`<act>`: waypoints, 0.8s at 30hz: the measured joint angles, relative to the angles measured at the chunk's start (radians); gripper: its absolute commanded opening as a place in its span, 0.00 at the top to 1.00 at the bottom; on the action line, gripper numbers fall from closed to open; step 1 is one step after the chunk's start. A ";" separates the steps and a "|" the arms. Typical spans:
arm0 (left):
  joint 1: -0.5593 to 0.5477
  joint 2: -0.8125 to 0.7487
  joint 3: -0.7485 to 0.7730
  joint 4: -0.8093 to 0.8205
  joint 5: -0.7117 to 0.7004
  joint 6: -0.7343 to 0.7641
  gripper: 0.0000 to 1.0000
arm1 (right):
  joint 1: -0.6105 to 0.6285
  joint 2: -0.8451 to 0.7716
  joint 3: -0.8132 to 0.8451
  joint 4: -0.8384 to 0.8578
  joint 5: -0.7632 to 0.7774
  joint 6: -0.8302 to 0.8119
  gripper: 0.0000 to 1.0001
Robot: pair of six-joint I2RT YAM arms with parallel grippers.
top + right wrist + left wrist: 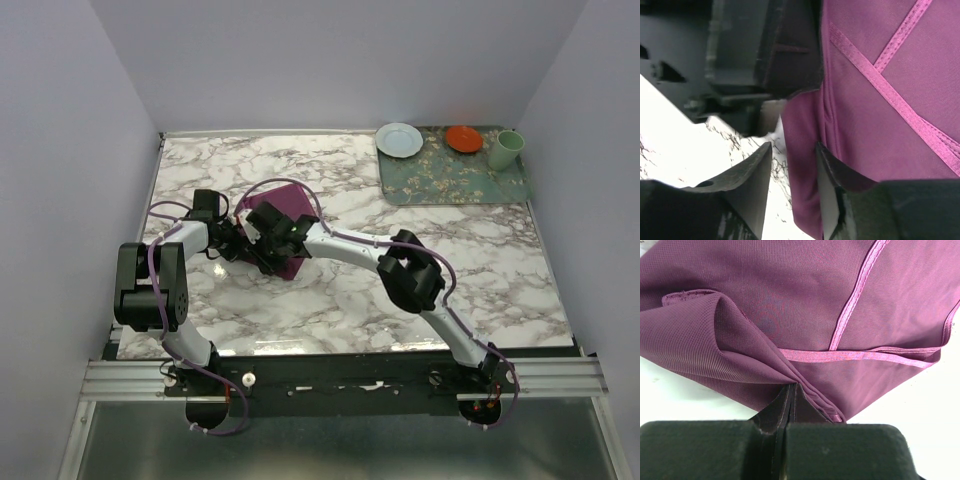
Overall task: Fold the napkin, place the utensils inside, and roll it up
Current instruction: Roll the napkin with the utensil
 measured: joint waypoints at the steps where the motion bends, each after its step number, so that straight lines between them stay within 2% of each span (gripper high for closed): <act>1: 0.000 0.000 0.000 0.000 0.000 0.000 1.00 | 0.001 0.000 -0.002 0.006 0.006 -0.002 0.49; 8: 0.003 0.001 0.000 0.000 0.003 0.001 1.00 | 0.038 -0.002 -0.026 0.037 0.128 -0.009 0.50; 12: 0.006 0.002 0.000 0.000 0.009 0.002 1.00 | 0.064 -0.002 -0.039 0.056 0.213 -0.011 0.53; 15: 0.006 0.003 0.000 0.000 0.012 0.003 1.00 | 0.070 -0.001 -0.042 0.065 0.245 -0.003 0.66; 16: 0.006 0.003 0.000 0.000 0.012 0.003 1.00 | 0.071 0.000 -0.042 0.068 0.252 0.000 0.71; 17: 0.006 0.003 0.000 0.001 0.012 0.003 1.00 | 0.071 0.002 -0.043 0.072 0.262 0.000 0.80; 19: 0.006 0.003 0.000 0.001 0.012 0.003 1.00 | 0.071 0.003 -0.043 0.078 0.276 -0.002 0.87; 20: 0.006 0.003 0.000 0.002 0.012 0.003 1.00 | 0.071 0.004 -0.043 0.079 0.279 -0.004 0.94; 22: 0.009 0.004 0.000 0.007 0.012 0.004 1.00 | 0.072 0.004 -0.043 0.084 0.283 -0.010 0.99; 24: 0.011 0.005 0.000 0.014 0.012 0.004 1.00 | 0.072 0.002 -0.041 0.093 0.282 -0.011 0.99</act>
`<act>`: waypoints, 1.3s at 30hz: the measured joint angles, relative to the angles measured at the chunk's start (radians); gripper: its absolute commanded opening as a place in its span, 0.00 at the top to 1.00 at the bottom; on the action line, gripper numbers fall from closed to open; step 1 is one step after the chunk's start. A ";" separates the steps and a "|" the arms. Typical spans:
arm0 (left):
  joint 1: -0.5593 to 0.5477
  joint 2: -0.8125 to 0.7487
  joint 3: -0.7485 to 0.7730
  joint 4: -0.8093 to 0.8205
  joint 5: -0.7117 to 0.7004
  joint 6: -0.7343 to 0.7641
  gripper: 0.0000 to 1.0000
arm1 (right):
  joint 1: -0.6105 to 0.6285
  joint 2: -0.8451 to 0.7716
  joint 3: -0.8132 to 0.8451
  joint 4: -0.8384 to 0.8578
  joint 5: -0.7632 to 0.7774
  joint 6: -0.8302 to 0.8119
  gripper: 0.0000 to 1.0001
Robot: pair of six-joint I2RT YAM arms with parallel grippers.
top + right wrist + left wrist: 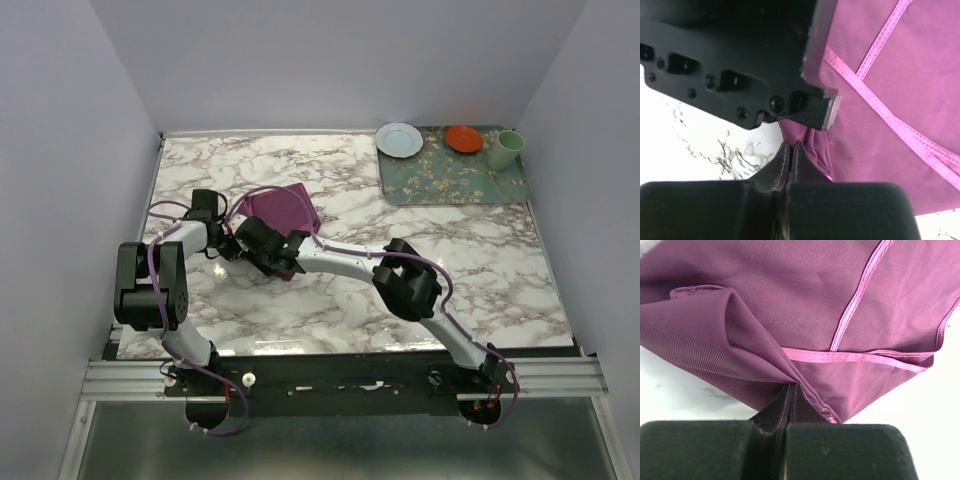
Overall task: Fold the napkin, place the utensils inside, and roll it up
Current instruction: Roll the napkin with the utensil
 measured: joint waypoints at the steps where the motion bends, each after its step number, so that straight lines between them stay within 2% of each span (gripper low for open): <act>1: 0.002 0.000 0.000 0.002 0.001 0.003 1.00 | 0.001 0.000 0.001 0.002 0.000 0.000 0.99; 6: 0.007 0.002 0.000 0.006 0.015 0.020 1.00 | -0.009 -0.004 -0.002 0.004 -0.051 0.000 0.99; 10: 0.008 0.002 0.001 0.008 0.021 0.039 1.00 | -0.043 -0.010 -0.003 0.003 -0.180 0.024 1.00; 14: 0.008 0.005 0.003 0.008 0.023 0.045 1.00 | -0.070 -0.011 -0.003 0.000 -0.260 0.042 0.88; 16: 0.011 0.007 0.003 0.008 0.030 0.044 1.00 | -0.071 -0.011 0.000 -0.003 -0.268 0.039 0.83; 17: 0.013 0.008 0.003 0.009 0.033 0.044 1.00 | -0.071 -0.011 0.001 -0.007 -0.270 0.038 0.76; 19: 0.015 0.008 0.003 0.009 0.037 0.044 1.00 | -0.072 -0.015 0.001 -0.012 -0.274 0.036 0.71; 20: 0.016 0.009 0.003 0.008 0.037 0.044 1.00 | -0.071 -0.016 0.001 -0.019 -0.278 0.034 0.66; 23: 0.018 0.009 0.002 0.008 0.041 0.044 1.00 | -0.070 -0.033 -0.007 -0.049 -0.282 0.032 0.59; 31: 0.020 0.009 0.000 0.013 0.045 0.044 1.00 | -0.057 -0.047 0.015 -0.142 -0.282 0.021 0.47; 39: 0.020 0.009 0.000 0.013 0.045 0.044 1.00 | -0.047 0.013 0.119 -0.217 -0.256 0.004 0.43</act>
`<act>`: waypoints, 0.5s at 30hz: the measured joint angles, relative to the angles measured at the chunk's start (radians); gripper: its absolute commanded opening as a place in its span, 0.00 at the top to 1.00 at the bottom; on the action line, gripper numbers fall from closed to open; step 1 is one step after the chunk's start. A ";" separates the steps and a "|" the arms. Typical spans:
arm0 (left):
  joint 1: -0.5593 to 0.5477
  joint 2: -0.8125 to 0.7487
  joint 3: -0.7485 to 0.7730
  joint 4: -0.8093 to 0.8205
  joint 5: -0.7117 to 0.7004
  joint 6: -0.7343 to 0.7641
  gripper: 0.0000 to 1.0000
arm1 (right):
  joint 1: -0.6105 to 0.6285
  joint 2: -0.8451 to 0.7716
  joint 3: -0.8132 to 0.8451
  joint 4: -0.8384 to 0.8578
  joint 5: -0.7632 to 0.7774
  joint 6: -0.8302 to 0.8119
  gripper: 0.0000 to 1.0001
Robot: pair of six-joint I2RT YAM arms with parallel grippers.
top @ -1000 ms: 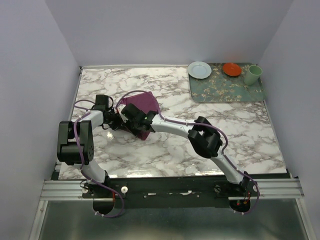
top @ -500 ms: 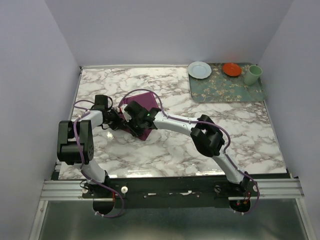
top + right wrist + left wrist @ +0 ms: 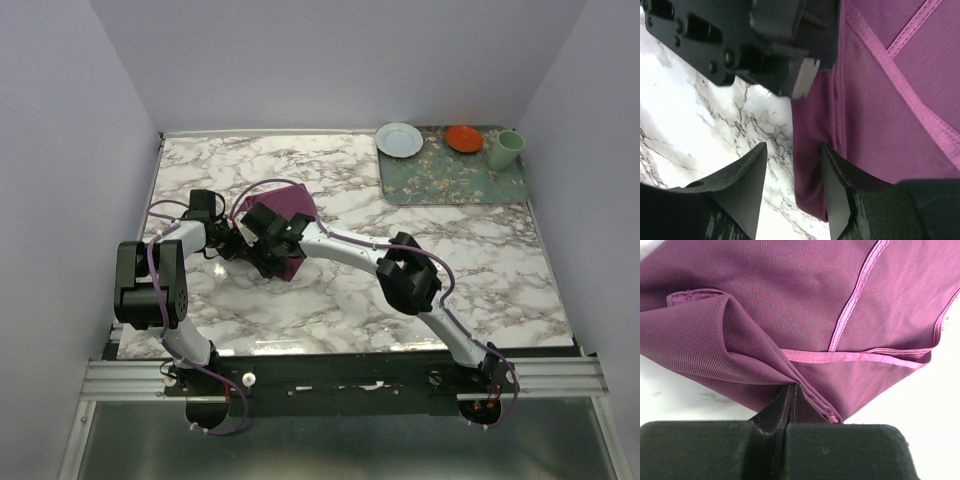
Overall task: Fold the napkin, place the utensils inside, and roll it up
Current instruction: Roll the napkin with the utensil
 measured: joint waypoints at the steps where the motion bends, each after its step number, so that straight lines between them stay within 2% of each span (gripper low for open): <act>1: 0.000 0.000 0.000 0.000 0.000 0.000 1.00 | 0.000 0.006 0.015 -0.008 0.003 -0.006 0.43; 7: 0.000 0.000 0.000 0.000 0.000 0.000 1.00 | 0.000 0.069 0.105 -0.026 0.020 -0.035 0.43; 15: 0.002 0.000 -0.001 0.003 0.001 0.000 1.00 | 0.000 0.079 0.111 -0.026 0.048 -0.051 0.41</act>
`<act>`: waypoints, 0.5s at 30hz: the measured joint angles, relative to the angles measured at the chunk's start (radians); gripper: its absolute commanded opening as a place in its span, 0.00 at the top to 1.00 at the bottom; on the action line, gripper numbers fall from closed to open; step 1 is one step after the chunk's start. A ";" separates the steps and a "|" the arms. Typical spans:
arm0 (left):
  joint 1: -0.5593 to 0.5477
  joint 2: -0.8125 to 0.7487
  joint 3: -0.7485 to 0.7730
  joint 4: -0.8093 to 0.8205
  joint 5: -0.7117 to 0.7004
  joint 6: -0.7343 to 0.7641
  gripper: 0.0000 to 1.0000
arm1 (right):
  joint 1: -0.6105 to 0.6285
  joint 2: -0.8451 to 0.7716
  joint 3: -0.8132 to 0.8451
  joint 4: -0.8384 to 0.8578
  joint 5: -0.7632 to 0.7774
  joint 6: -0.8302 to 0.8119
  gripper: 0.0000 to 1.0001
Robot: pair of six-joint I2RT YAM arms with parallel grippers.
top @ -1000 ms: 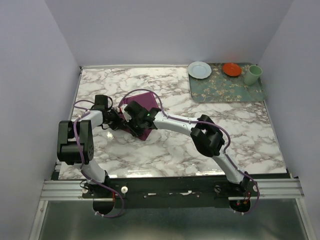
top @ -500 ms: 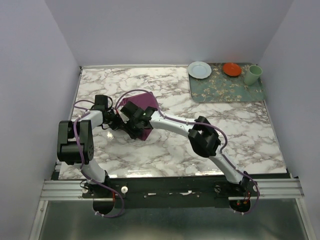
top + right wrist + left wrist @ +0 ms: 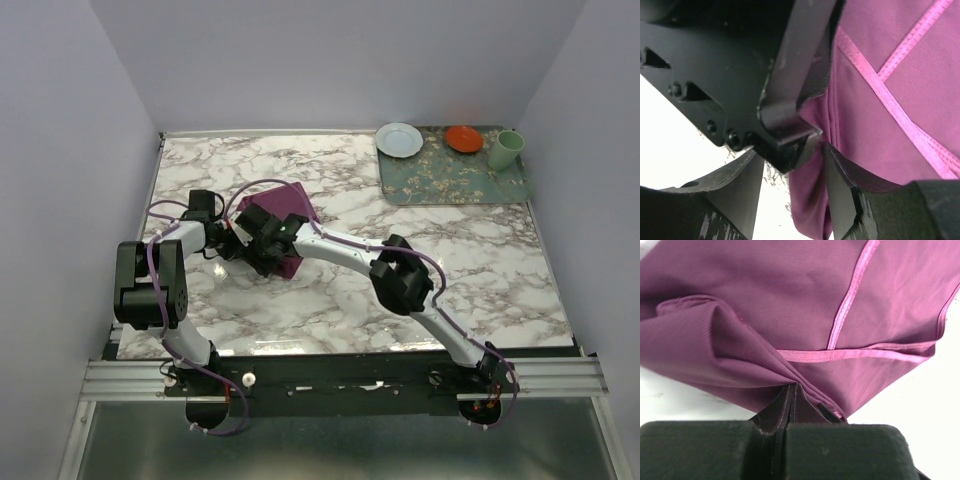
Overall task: Fold the napkin, place the utensils inside, and roll it up
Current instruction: Roll the napkin with the utensil
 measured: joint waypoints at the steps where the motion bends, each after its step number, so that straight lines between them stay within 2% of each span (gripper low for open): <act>1: 0.000 0.000 0.000 0.000 0.000 0.000 1.00 | 0.000 0.002 0.002 0.001 0.008 -0.001 0.41; 4: 0.005 0.000 0.000 0.002 0.000 0.000 1.00 | 0.002 0.008 0.007 0.005 0.034 -0.003 0.47; 5: 0.005 0.000 0.000 0.002 0.000 0.000 1.00 | 0.003 0.008 0.004 0.009 0.041 -0.001 0.54; 10: 0.006 0.000 0.000 0.003 0.000 0.000 1.00 | 0.008 -0.014 -0.065 0.076 0.094 0.005 0.60; 15: 0.010 0.003 0.000 0.005 0.003 0.000 1.00 | 0.018 -0.049 -0.150 0.165 0.143 -0.001 0.89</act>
